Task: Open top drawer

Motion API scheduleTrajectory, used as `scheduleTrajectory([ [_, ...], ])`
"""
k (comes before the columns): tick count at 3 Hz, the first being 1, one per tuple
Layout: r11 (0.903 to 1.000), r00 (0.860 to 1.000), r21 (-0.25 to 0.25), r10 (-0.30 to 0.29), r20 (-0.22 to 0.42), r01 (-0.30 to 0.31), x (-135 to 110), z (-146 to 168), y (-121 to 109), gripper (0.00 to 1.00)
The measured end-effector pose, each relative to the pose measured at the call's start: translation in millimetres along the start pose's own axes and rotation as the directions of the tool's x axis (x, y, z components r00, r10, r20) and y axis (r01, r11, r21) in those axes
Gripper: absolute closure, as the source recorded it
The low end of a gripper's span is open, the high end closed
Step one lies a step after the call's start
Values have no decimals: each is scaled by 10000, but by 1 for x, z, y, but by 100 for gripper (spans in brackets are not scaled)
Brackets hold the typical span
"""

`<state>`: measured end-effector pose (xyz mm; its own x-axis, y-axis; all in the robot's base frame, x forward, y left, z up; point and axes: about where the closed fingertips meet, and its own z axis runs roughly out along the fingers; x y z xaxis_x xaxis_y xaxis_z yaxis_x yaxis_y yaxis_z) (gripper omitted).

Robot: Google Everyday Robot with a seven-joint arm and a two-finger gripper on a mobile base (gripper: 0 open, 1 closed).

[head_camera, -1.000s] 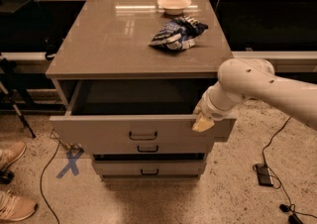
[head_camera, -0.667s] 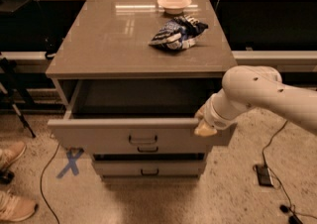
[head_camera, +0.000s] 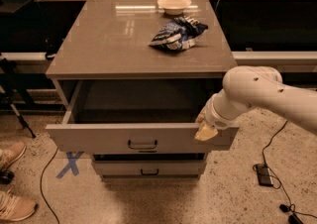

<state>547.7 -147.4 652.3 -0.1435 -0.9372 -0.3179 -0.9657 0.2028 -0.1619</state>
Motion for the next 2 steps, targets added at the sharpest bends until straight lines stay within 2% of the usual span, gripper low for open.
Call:
scheduleTrajectory([
  [2, 9999, 10000, -99, -43, -24, 43, -1, 2, 2, 4],
])
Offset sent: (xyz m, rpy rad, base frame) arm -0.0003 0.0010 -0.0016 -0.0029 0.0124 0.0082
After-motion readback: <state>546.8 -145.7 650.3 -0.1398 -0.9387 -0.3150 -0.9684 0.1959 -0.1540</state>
